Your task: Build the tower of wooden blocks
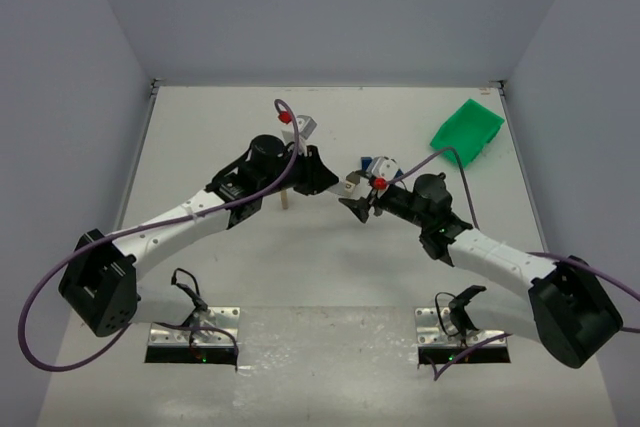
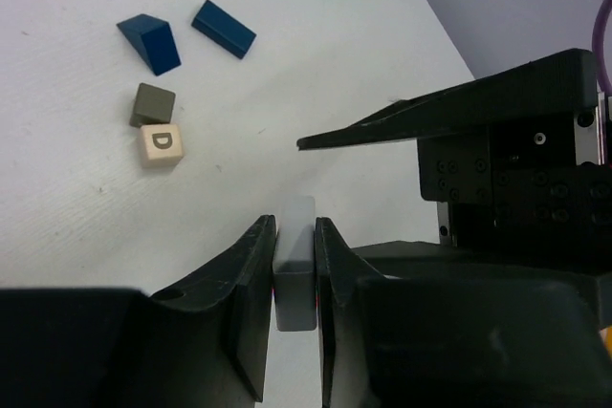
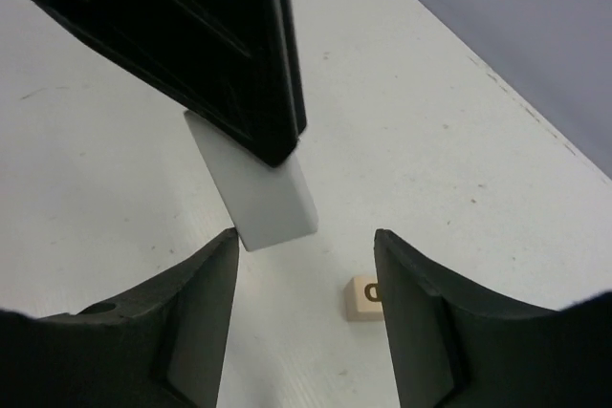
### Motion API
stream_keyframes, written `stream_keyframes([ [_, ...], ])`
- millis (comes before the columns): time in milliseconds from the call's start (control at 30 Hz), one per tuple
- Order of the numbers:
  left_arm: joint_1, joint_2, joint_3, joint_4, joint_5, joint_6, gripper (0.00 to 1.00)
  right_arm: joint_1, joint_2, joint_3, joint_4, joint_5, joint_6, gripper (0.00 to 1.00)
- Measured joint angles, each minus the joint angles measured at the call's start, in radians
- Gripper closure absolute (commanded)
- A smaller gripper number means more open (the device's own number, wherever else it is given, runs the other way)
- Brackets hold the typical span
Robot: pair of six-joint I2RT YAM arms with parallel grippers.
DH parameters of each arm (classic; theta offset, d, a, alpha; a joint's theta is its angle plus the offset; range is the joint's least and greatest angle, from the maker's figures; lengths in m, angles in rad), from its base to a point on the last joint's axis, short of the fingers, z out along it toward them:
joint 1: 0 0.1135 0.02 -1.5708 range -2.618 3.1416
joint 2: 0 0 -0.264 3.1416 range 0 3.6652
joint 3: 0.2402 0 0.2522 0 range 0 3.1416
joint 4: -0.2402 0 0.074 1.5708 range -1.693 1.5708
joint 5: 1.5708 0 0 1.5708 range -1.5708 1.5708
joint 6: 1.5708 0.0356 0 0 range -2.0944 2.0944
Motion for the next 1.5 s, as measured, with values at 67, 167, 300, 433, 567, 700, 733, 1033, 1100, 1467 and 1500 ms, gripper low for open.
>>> stream_keyframes([
  [67,0.0,-0.016,-0.001,-0.016,-0.05,-0.011,1.0,-0.007,0.001,0.013,-0.03,0.036,0.016,0.01],
  [167,0.0,-0.023,-0.001,-0.06,-0.137,-0.035,1.0,-0.011,0.001,0.031,-0.089,0.063,0.048,0.01],
  [300,-0.006,-0.007,0.013,-0.192,-0.285,-0.07,1.0,-0.011,-0.025,0.035,-0.167,0.105,0.089,0.01],
  [433,-0.011,0.062,0.058,-0.307,-0.397,-0.099,1.0,-0.011,-0.068,0.032,-0.222,0.191,0.138,0.01],
  [567,-0.013,0.181,0.135,-0.393,-0.48,-0.125,1.0,-0.011,-0.073,0.033,-0.27,0.289,0.177,0.01],
  [700,-0.023,0.277,0.199,-0.441,-0.541,-0.142,1.0,-0.011,-0.049,0.037,-0.318,0.365,0.201,0.01],
  [733,-0.028,0.295,0.214,-0.453,-0.559,-0.144,1.0,-0.011,-0.041,0.039,-0.327,0.38,0.204,0.01],
  [1033,-0.053,0.37,0.262,-0.487,-0.657,-0.149,1.0,-0.011,-0.013,0.051,-0.361,0.445,0.208,0.01],
  [1100,-0.053,0.389,0.275,-0.496,-0.678,-0.153,1.0,-0.011,-0.011,0.054,-0.363,0.454,0.208,0.01],
  [1467,-0.053,0.458,0.293,-0.53,-0.732,-0.174,1.0,-0.011,0.025,0.077,-0.392,0.494,0.208,0.01],
  [1500,-0.053,0.461,0.293,-0.531,-0.737,-0.177,1.0,-0.011,0.03,0.079,-0.395,0.496,0.208,0.01],
])
